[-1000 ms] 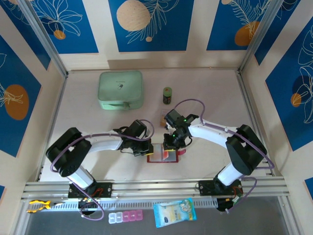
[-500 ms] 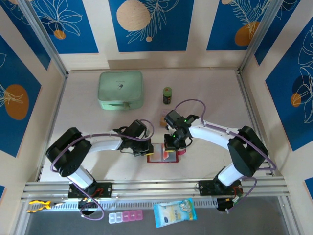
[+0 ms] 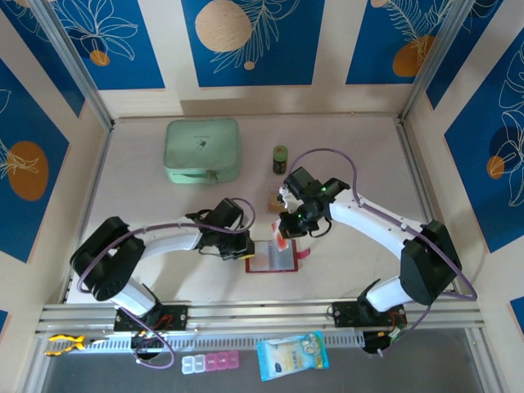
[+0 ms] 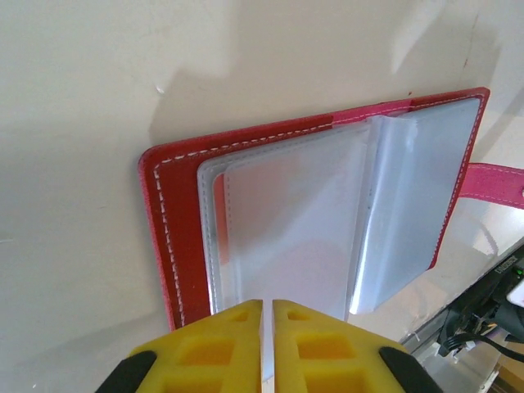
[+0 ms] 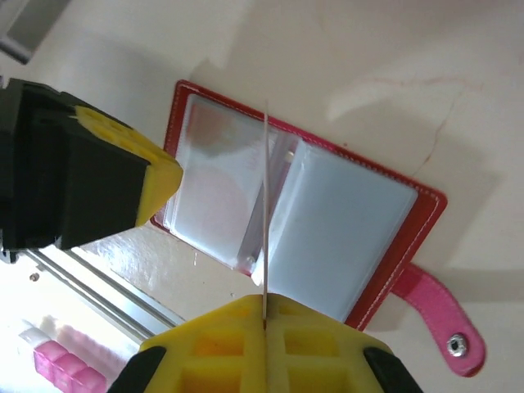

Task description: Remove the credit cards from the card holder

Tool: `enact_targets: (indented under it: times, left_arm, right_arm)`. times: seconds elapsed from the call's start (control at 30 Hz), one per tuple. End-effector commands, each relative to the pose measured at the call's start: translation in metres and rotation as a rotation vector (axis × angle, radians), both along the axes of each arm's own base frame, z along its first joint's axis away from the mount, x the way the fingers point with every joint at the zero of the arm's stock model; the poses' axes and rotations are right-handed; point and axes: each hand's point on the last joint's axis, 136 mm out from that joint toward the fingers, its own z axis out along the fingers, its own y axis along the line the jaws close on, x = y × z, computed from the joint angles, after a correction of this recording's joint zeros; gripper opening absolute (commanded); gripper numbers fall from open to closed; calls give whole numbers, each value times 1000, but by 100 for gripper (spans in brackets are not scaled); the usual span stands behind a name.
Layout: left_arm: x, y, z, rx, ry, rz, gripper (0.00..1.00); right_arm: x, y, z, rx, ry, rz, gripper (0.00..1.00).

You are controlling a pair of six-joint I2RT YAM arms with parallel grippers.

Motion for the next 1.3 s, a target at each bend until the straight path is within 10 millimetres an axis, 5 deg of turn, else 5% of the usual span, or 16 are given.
enact_targets:
  times: [0.0,0.37,0.93,1.27]
  left_arm:
    - [9,6,13,9,-48,7,11]
    - [15,22,23,17,-83,43,12]
    - [22,35,30,10,-100,78,12]
    - [25,41,30,-2,-96,92,12]
  right_arm:
    - [-3,-6,8,-30,-87,278,0]
    - [44,-29,15,-232,-355,786,0]
    - [135,-32,33,-221,-407,873,0]
    - [168,-33,27,-218,-397,880,0]
